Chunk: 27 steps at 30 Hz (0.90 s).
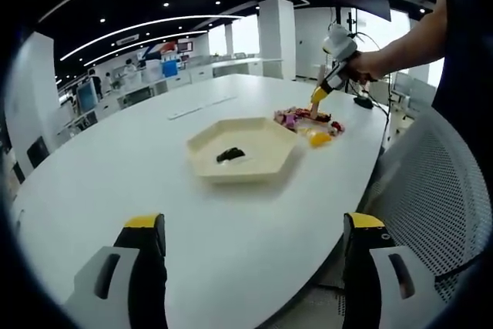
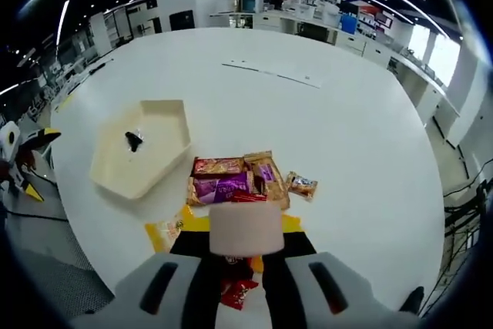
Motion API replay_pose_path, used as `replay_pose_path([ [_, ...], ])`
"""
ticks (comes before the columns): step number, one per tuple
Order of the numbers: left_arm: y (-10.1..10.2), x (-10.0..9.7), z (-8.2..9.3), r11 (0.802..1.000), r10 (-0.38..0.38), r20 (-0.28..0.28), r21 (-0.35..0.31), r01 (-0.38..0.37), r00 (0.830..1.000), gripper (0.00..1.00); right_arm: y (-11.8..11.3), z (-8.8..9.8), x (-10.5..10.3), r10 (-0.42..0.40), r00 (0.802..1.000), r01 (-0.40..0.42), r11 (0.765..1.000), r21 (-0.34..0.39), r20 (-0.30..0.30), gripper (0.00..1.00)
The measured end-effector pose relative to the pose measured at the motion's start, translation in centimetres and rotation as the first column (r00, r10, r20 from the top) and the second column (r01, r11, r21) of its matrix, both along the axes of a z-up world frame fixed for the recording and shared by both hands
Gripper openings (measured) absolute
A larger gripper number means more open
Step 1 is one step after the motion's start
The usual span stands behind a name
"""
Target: Place the target food into the container with the food tongs after gripping and lifting it, then release it inside without dropping or visibly crushing the food.
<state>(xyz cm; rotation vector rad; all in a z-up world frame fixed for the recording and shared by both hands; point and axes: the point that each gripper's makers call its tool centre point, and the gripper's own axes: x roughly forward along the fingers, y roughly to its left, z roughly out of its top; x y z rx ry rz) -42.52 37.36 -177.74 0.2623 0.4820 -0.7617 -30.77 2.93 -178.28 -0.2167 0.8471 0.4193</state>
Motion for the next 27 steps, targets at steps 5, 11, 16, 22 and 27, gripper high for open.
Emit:
replay_pose_path([
  [5,0.1,0.1,0.0,1.0,0.001,0.003,0.004,-0.001,1.0,0.93,0.0,1.0,0.4,0.003,1.0,-0.003,1.0,0.009,0.014,0.18],
  [11,0.0,0.0,-0.1,1.0,-0.003,-0.002,0.008,0.003,1.0,0.93,-0.3,2.6,1.1,0.005,0.999,-0.006,1.0,0.017,0.04,0.18],
  [16,0.0,0.0,-0.1,1.0,-0.006,-0.002,0.005,0.006,1.0,0.93,-0.5,3.3,1.5,0.012,0.999,-0.012,1.0,0.011,0.049,0.18],
  [22,0.0,0.0,-0.1,1.0,-0.004,-0.001,0.005,0.004,1.0,0.92,-0.3,4.1,1.8,0.041,0.998,-0.04,0.999,-0.012,0.051,0.18],
  [27,0.1,0.0,-0.2,1.0,-0.005,0.0,0.009,0.005,1.0,0.92,0.3,5.7,2.5,0.098,0.994,-0.096,0.994,-0.047,0.056,0.18],
])
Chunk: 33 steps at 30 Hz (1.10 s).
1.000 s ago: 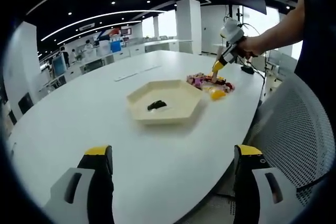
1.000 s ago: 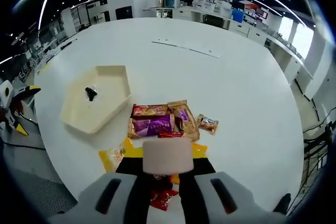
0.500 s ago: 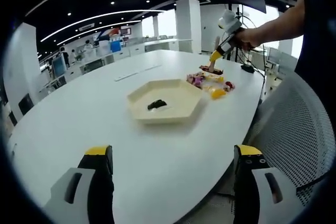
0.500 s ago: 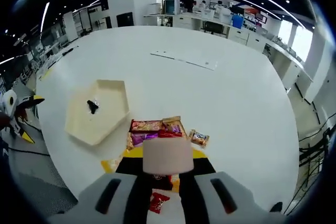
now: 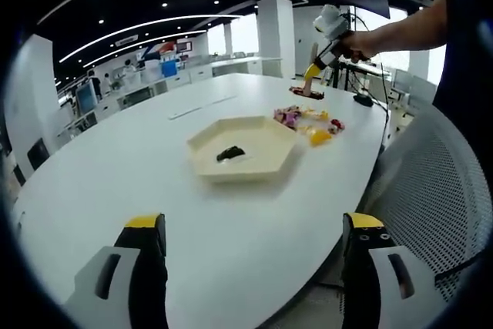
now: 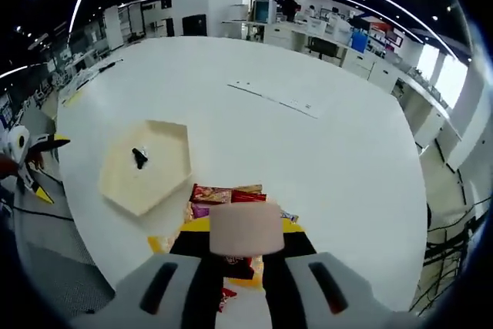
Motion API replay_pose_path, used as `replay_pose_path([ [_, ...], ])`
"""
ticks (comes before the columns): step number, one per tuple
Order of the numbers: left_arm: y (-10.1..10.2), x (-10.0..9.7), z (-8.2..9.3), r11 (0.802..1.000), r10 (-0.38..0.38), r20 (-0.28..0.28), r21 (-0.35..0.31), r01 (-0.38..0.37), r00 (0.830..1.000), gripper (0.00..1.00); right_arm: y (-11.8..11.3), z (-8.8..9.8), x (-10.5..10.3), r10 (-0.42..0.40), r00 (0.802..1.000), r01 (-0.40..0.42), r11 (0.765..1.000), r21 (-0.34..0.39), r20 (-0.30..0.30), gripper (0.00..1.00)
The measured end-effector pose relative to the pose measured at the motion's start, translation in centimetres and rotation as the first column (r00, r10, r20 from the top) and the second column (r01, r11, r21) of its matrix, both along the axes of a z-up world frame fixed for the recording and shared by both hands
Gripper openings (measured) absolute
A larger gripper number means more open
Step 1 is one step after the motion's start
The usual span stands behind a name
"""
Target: Place the target food into the container with the food tongs after gripping and lifting it, then release it inside without dropping or visibly crushing the food.
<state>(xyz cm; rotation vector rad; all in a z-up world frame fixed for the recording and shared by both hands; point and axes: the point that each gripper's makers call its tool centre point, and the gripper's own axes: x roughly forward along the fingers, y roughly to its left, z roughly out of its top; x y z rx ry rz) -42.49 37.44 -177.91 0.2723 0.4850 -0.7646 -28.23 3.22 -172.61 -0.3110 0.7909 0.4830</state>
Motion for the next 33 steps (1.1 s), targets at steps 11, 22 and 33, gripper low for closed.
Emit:
replay_pose_path([
  [11,0.1,0.1,0.1,1.0,0.007,0.0,-0.009,-0.007,1.0,0.93,1.2,1.5,0.7,0.045,0.999,-0.045,0.999,-0.016,-0.004,0.18],
  [22,0.0,0.1,0.1,1.0,0.005,-0.002,-0.013,-0.005,1.0,0.97,4.9,2.2,1.0,0.12,0.993,-0.12,0.993,-0.014,-0.017,0.18],
  [33,0.0,0.3,0.7,0.997,0.027,-0.012,-0.065,-0.028,1.0,1.0,9.4,2.7,1.4,0.219,0.975,-0.22,0.975,-0.025,-0.036,0.18],
])
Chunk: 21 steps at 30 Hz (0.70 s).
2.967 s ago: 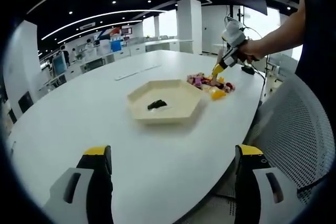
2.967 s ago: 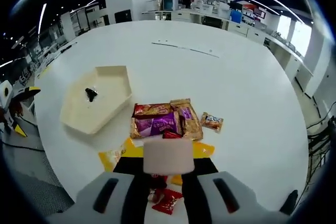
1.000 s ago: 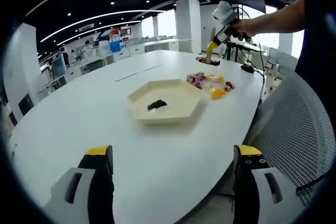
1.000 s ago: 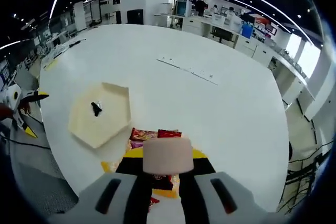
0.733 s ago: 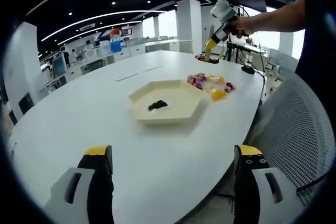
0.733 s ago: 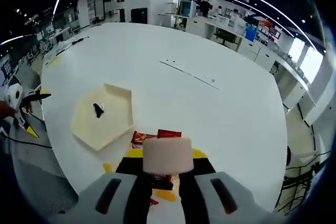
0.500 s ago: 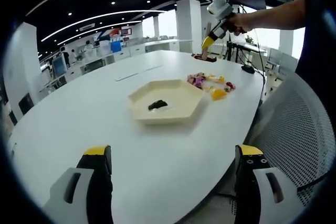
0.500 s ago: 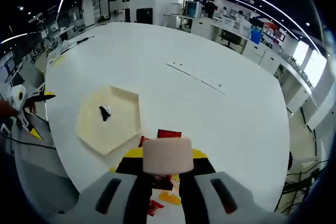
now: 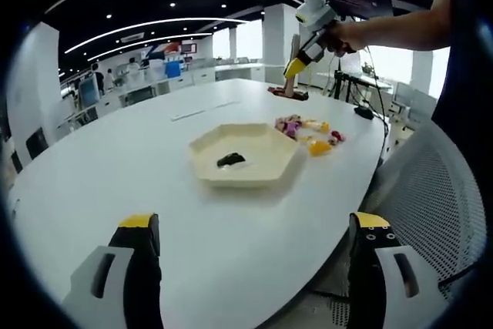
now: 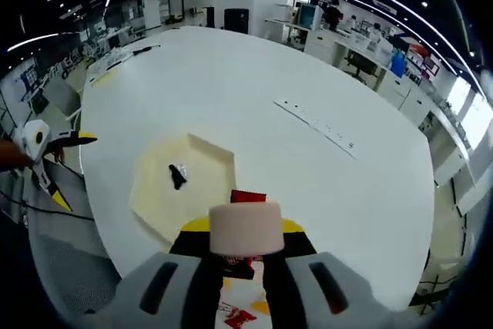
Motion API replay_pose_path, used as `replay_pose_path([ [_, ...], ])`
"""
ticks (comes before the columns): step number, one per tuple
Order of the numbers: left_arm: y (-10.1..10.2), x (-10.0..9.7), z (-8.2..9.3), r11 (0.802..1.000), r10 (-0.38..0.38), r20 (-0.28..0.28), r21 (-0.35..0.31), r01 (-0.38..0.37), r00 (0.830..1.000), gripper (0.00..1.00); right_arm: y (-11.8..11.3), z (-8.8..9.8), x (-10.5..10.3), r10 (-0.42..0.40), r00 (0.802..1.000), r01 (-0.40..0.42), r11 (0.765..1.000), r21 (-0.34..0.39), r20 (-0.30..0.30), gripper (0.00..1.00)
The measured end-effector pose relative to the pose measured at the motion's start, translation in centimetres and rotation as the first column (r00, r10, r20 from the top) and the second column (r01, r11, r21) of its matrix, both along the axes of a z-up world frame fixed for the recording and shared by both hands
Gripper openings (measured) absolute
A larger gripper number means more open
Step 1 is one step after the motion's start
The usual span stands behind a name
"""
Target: Place the target food into the container with the food tongs after gripping and lifting it, then release it inside without dropping or visibly crushing the food.
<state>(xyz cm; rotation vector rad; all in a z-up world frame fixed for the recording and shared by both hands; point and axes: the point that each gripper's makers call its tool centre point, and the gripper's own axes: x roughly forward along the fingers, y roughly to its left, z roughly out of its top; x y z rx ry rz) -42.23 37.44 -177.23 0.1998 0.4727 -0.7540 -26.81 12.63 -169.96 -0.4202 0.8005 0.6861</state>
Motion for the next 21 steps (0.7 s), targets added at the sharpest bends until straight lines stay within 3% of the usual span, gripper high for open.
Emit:
replay_pose_path([
  [21,-0.2,-0.1,-0.1,1.0,-0.012,-0.002,0.007,0.012,1.0,0.99,7.2,-0.5,-0.7,0.153,0.988,-0.154,0.988,-0.019,-0.032,0.18],
])
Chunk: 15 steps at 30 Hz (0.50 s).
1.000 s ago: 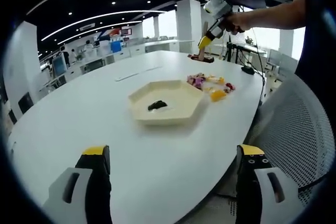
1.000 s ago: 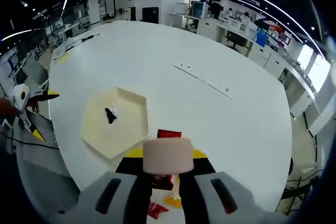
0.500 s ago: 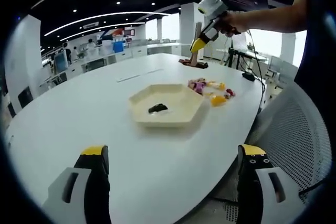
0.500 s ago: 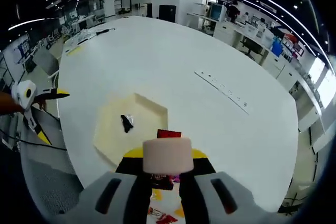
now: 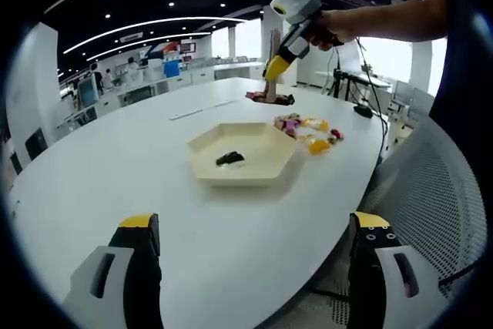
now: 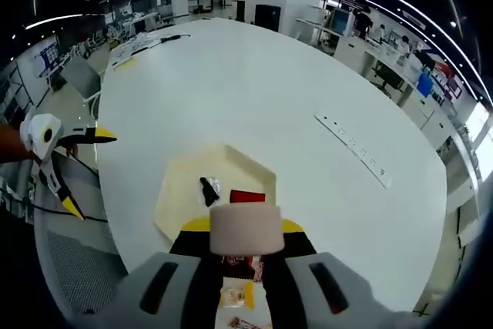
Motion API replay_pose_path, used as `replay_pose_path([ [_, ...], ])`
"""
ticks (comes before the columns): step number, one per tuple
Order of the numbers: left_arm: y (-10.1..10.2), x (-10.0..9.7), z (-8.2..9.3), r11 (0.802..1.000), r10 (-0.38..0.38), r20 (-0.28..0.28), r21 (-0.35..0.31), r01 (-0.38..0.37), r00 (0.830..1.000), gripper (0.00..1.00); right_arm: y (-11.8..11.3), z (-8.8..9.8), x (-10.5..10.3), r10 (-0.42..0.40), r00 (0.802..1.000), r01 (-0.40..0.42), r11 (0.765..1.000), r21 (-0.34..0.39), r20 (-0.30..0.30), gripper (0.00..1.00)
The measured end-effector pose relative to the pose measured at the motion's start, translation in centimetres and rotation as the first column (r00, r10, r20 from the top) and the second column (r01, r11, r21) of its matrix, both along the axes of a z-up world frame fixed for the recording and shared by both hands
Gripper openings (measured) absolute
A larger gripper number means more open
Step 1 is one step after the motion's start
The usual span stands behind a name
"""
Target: Place the target food into the container with the food tongs after gripping and lifting it, then release it inside without dropping or visibly crushing the food.
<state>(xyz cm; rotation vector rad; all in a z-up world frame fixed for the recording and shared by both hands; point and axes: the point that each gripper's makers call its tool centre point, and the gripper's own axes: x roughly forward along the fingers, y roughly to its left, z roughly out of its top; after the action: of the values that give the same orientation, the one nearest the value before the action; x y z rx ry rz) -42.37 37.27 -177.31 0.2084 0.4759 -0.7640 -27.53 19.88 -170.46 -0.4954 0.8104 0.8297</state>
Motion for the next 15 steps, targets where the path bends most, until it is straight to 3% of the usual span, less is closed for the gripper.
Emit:
replay_pose_path([
  [15,0.1,0.0,-0.1,1.0,-0.002,0.003,0.011,0.002,1.0,0.99,6.4,-0.9,-2.5,0.129,0.992,-0.129,0.992,-0.003,-0.018,0.18],
])
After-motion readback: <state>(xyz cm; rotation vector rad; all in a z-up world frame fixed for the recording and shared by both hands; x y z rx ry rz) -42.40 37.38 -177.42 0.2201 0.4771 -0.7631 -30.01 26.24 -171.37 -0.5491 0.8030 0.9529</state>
